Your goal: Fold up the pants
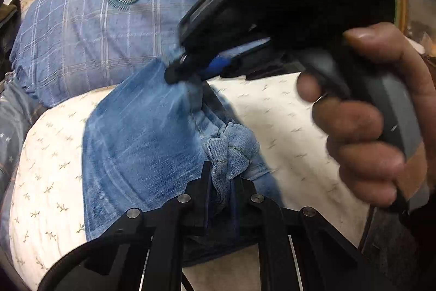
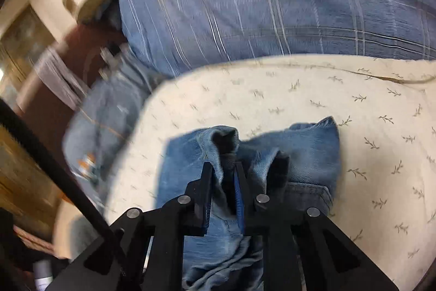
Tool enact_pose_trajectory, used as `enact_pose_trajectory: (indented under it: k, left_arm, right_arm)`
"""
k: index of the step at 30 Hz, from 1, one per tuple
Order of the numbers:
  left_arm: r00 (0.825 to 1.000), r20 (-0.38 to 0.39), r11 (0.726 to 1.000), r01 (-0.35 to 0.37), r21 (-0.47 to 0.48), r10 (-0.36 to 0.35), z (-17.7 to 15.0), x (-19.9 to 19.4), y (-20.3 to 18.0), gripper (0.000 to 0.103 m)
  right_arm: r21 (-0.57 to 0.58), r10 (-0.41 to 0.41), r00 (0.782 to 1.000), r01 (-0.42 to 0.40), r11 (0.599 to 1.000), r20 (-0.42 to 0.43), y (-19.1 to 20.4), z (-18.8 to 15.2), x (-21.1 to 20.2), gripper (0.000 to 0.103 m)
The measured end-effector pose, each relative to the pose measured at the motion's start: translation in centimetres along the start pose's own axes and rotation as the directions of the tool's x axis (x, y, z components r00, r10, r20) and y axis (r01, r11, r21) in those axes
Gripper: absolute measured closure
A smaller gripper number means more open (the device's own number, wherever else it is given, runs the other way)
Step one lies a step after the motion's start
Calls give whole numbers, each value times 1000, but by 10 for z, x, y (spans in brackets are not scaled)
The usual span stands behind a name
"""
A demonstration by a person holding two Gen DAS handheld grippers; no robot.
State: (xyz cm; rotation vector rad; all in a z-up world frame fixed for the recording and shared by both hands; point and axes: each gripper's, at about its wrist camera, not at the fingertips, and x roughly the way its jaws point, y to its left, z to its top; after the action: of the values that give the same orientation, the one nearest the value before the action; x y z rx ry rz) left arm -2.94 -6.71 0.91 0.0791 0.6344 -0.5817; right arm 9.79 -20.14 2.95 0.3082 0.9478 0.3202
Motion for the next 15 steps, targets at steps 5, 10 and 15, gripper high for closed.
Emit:
enact_pose_trajectory:
  k: [5, 10, 15]
  left_arm:
    - [999, -32, 998, -4, 55, 5, -13, 8, -12, 93]
    - [1000, -18, 998, 0, 59, 1, -18, 0, -13, 91]
    - [999, -32, 998, 0, 56, 2, -18, 5, -15, 90]
  right_arm:
    - [32, -88, 996, 87, 996, 5, -19, -7, -6, 90]
    - [206, -9, 999, 18, 978, -42, -51, -9, -5, 59]
    - [193, -19, 997, 5, 981, 73, -50, -17, -43, 11]
